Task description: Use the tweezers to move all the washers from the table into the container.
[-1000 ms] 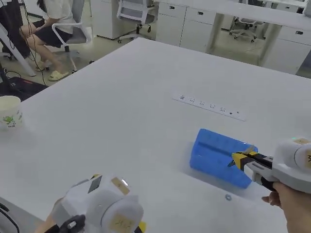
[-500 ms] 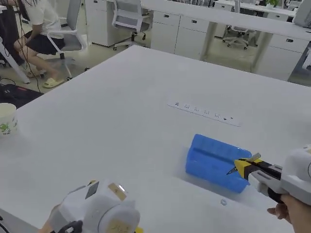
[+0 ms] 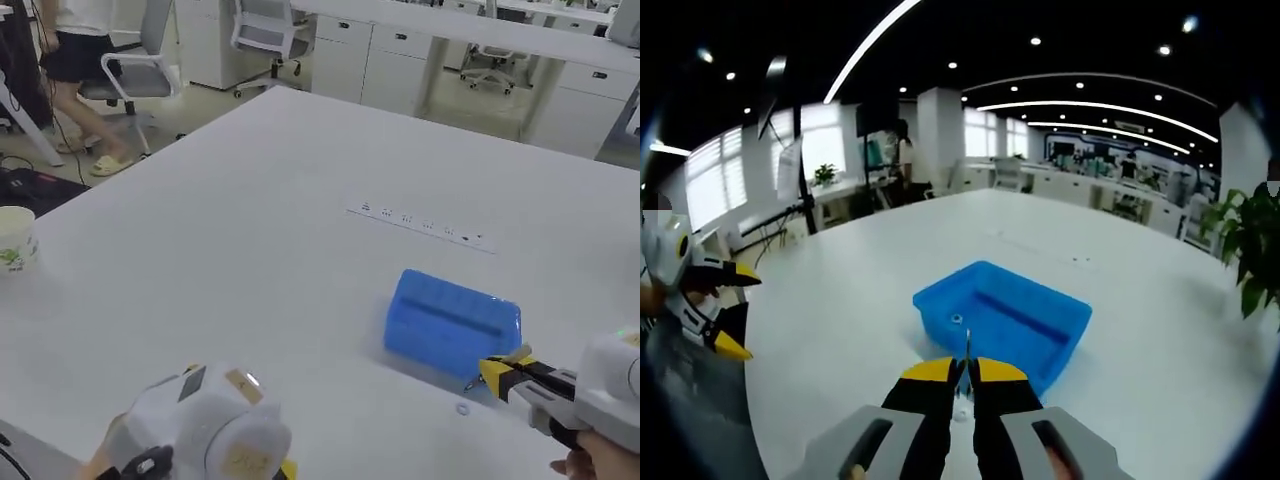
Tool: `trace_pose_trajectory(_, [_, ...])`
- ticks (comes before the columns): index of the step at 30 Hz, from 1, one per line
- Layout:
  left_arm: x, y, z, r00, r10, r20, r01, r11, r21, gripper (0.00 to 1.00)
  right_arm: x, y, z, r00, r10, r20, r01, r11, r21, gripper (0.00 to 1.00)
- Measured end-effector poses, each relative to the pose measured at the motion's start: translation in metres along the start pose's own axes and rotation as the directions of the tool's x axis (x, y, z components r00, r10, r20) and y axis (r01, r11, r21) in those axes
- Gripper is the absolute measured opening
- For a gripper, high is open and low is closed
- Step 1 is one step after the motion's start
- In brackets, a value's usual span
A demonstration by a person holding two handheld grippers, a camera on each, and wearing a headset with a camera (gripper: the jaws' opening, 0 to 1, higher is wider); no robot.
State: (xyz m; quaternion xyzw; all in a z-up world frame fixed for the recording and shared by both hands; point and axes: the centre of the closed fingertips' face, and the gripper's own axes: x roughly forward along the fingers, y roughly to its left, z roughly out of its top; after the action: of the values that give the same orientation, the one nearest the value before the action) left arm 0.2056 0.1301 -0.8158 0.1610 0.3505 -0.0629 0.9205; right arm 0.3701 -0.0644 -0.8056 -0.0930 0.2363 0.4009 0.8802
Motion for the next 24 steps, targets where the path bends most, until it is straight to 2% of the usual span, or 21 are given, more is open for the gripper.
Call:
trace_pose_trajectory(14, [0.0,0.001,-0.002,0.9999,0.002,-0.012,-0.002,1.0,0.002,0.74,0.006,-0.002,-0.017,0.999,-0.002,-0.044,0.002,1.0,-0.011,0.03])
trace_pose_trajectory(21, [0.0,0.0,-0.002,0.9999,0.004,-0.016,-0.004,1.0,0.003,0.73,0.005,0.001,-0.015,0.9991,-0.001,-0.041,0.0,1.0,-0.024,0.03])
trace_pose_trajectory(24, [0.0,0.0,-0.002,0.9999,0.004,-0.017,-0.004,1.0,0.004,0.73,0.005,0.004,-0.019,0.9983,-0.001,-0.058,-0.002,0.999,-0.044,0.03])
